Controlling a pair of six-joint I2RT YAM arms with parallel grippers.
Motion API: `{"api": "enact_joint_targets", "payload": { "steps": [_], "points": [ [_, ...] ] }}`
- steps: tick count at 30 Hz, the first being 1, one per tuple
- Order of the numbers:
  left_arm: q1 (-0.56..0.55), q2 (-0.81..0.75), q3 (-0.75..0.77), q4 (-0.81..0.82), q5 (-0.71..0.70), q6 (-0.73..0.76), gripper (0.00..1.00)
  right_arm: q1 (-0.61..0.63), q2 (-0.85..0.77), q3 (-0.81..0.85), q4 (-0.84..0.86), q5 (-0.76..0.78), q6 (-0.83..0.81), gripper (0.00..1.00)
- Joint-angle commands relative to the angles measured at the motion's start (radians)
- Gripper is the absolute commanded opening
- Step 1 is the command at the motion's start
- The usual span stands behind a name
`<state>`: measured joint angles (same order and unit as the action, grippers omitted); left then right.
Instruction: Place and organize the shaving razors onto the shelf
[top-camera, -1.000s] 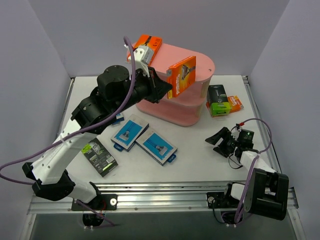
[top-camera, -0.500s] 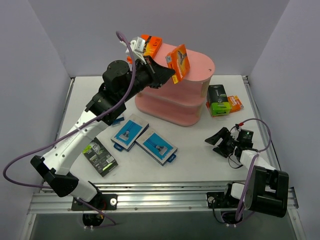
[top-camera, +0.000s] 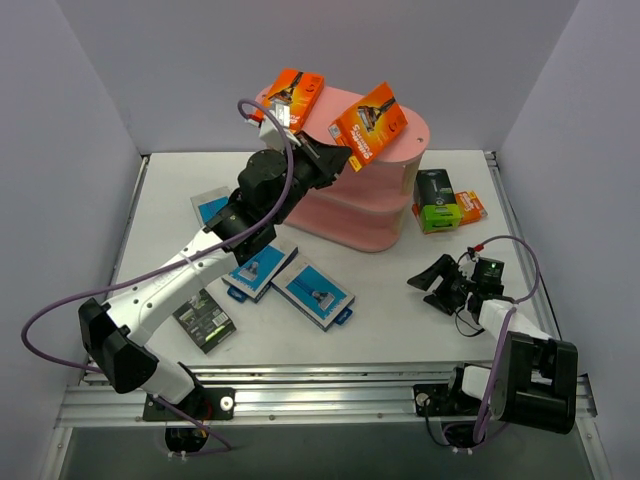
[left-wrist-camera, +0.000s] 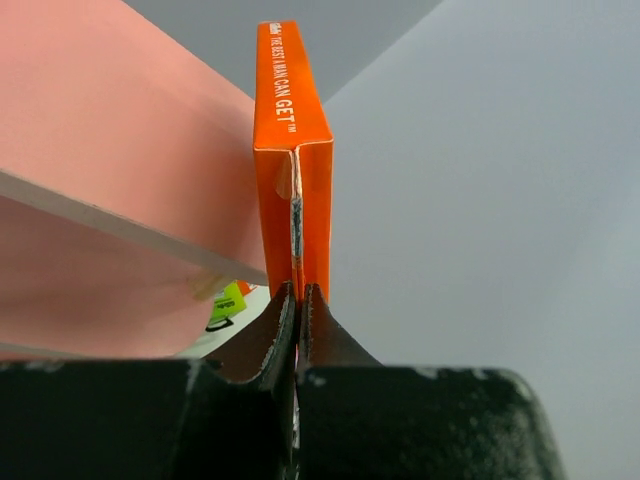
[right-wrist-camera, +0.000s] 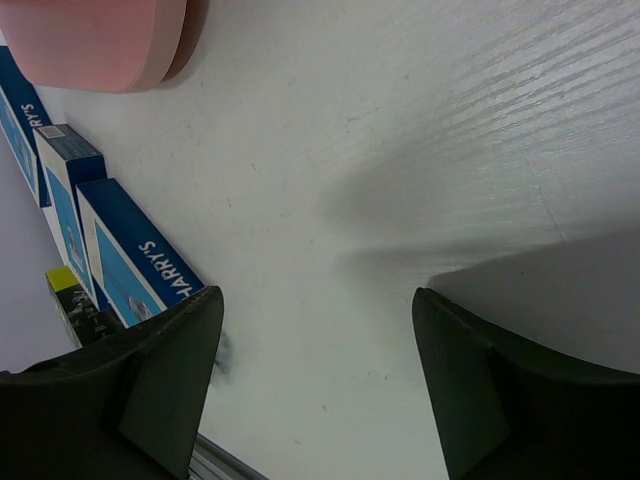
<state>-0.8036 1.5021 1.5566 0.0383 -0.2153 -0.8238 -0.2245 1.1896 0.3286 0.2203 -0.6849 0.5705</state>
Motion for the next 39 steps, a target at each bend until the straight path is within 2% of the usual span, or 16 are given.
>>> {"api": "enact_joint_targets", "payload": {
  "steps": [1, 7, 14, 24, 39],
  "points": [
    [-0.014, -0.026, -0.038, 0.133, -0.137, -0.08, 0.02, 0.013, 0.005, 0.029, -0.004, -0.001, -0.018, 0.72],
    [-0.049, -0.034, -0.082, 0.156, -0.306, -0.139, 0.02, 0.022, 0.008, 0.03, -0.006, 0.001, -0.018, 0.72],
    [-0.088, -0.022, -0.122, 0.205, -0.426, -0.218, 0.02, 0.036, 0.01, 0.032, -0.006, 0.001, -0.02, 0.72],
    [-0.1, -0.019, -0.193, 0.253, -0.515, -0.33, 0.02, 0.045, 0.015, 0.032, -0.004, 0.001, -0.02, 0.72],
    [-0.101, 0.024, -0.217, 0.31, -0.556, -0.396, 0.02, 0.059, 0.028, 0.033, -0.004, 0.002, -0.021, 0.72]
  ]
}}
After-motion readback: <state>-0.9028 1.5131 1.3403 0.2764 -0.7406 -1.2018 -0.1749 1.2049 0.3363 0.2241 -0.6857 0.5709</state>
